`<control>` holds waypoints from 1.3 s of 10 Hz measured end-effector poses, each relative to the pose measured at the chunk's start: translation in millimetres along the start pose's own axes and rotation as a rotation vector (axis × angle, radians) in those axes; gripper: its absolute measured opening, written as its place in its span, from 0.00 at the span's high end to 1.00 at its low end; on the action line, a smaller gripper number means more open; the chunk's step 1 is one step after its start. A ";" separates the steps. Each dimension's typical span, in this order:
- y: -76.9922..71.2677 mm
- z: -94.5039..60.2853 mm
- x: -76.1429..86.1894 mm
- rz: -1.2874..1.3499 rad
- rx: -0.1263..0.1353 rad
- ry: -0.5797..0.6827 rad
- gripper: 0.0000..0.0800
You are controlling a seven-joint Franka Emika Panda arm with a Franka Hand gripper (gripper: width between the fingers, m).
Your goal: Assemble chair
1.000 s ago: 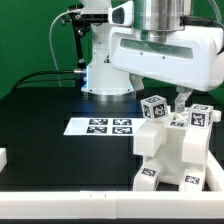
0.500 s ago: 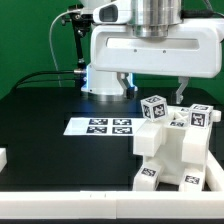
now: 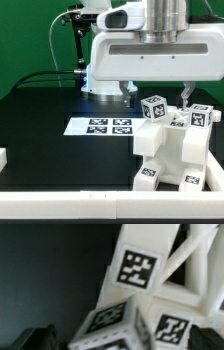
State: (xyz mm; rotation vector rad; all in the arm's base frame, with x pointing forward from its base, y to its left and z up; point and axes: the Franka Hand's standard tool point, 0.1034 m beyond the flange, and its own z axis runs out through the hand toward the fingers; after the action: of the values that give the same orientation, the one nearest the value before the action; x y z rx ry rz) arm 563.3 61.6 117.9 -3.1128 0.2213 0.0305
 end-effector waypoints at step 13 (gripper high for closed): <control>5.3 6.3 -2.8 0.855 -0.005 -0.013 0.67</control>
Offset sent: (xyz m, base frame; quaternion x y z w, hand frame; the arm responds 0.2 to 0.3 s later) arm 0.0000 0.0000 0.0000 0.0000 0.0000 0.0650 0.9979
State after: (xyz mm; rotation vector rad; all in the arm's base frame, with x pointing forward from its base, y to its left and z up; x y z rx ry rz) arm 559.7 56.9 111.6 -2.7530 1.4976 0.0621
